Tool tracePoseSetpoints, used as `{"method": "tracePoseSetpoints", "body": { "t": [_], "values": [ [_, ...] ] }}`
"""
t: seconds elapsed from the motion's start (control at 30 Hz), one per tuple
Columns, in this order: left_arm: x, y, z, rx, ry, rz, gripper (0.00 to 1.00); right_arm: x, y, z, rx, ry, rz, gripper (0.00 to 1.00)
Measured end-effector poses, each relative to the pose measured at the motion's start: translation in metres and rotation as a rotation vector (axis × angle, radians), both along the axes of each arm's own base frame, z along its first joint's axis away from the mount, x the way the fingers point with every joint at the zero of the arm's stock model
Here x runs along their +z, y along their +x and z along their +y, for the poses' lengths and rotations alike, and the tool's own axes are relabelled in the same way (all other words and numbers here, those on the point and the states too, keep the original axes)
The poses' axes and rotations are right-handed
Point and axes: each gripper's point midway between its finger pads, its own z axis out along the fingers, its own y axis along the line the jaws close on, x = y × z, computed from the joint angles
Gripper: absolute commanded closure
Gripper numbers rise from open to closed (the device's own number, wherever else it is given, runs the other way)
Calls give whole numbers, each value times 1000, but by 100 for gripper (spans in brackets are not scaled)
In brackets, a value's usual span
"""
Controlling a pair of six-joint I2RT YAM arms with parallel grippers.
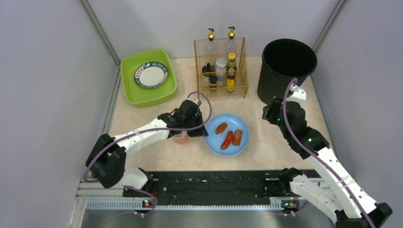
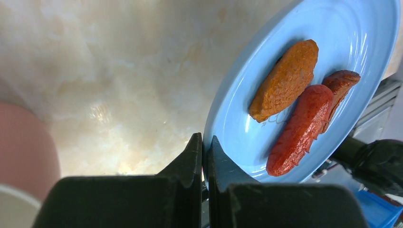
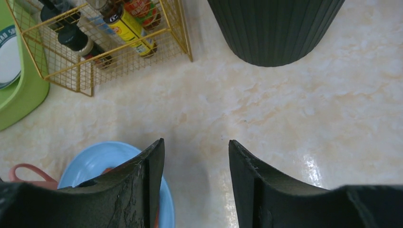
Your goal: Clear the kitchen counter
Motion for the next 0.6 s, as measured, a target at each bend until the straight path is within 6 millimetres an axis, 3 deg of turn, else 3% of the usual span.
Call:
{"method": "tracePoseSetpoints", "body": {
  "t": [0.2, 0.43, 0.6],
  "values": [
    [54, 31, -4, 10, -46, -79, 100, 9, 1, -11, -56, -28, -5, 48],
    [152, 80, -23, 5, -134, -253, 100, 1, -1, -10, -55, -26, 26, 47],
    [197, 120, -33, 20, -161, -321, 100, -27, -7, -4, -33, -1, 85, 47]
  ]
}}
